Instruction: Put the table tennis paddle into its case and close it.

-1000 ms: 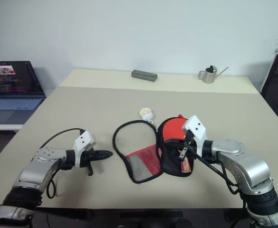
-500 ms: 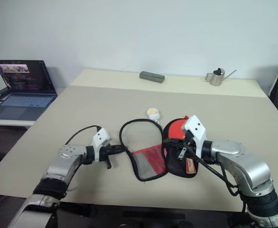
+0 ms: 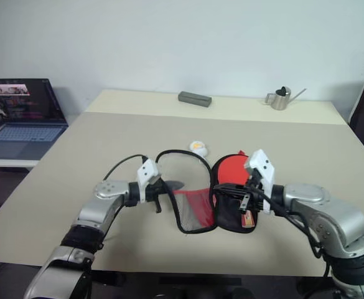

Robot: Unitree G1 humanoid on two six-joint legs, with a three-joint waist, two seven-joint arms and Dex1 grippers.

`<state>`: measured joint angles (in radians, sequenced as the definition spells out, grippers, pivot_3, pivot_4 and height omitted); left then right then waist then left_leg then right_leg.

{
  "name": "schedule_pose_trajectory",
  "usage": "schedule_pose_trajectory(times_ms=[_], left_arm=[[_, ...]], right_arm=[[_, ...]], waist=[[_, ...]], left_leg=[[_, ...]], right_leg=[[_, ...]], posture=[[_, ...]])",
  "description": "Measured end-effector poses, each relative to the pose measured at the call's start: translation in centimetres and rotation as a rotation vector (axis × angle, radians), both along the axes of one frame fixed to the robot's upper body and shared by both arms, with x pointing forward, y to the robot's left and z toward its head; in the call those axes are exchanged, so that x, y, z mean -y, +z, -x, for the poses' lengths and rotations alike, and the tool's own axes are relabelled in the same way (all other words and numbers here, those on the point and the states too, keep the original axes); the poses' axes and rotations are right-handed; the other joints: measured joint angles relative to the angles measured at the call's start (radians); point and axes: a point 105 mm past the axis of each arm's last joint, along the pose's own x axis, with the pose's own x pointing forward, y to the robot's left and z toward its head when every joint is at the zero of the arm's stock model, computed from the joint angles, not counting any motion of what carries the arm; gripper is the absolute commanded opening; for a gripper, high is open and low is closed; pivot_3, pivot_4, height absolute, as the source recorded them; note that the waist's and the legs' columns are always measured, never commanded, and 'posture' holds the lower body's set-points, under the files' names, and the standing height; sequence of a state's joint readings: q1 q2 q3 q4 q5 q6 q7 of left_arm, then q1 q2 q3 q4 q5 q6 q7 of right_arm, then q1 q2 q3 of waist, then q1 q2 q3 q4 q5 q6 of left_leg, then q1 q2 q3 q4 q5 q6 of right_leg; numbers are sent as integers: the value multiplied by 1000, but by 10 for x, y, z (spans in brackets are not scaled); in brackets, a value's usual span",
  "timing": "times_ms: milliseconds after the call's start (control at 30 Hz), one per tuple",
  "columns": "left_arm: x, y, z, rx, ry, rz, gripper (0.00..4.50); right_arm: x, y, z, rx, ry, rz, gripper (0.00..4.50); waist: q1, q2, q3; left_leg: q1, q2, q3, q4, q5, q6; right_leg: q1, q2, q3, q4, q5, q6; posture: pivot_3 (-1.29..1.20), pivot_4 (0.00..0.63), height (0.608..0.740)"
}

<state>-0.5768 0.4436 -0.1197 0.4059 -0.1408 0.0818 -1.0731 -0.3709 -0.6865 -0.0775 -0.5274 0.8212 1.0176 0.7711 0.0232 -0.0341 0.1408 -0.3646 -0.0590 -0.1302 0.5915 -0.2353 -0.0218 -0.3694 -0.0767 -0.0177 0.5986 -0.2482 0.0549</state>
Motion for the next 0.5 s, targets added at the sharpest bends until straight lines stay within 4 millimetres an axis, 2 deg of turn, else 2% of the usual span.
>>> schedule_pose_trajectory(times_ms=[167,333,500], left_arm=[[19,12,-1,28,-53,37,24],[43,17,-1,41,-113,48,24],[65,11,-5,31,-150,40,24]], right_arm=[[30,21,-1,-1,-33,9,0],[39,25,-2,0,-64,18,0],[46,33,-5,22,-105,-12,0]], waist=[[0,0,0],[0,0,0],[-1,0,0]], left_leg=[[0,0,1,0,0,0],[-1,1,2,0,0,0],[-1,1,3,0,0,0]], right_leg=[[1,1,0,-3,1,2],[3,2,0,-3,1,2],[6,4,0,-3,2,2]], posture=[[0,150,740],[0,150,740],[0,150,740]])
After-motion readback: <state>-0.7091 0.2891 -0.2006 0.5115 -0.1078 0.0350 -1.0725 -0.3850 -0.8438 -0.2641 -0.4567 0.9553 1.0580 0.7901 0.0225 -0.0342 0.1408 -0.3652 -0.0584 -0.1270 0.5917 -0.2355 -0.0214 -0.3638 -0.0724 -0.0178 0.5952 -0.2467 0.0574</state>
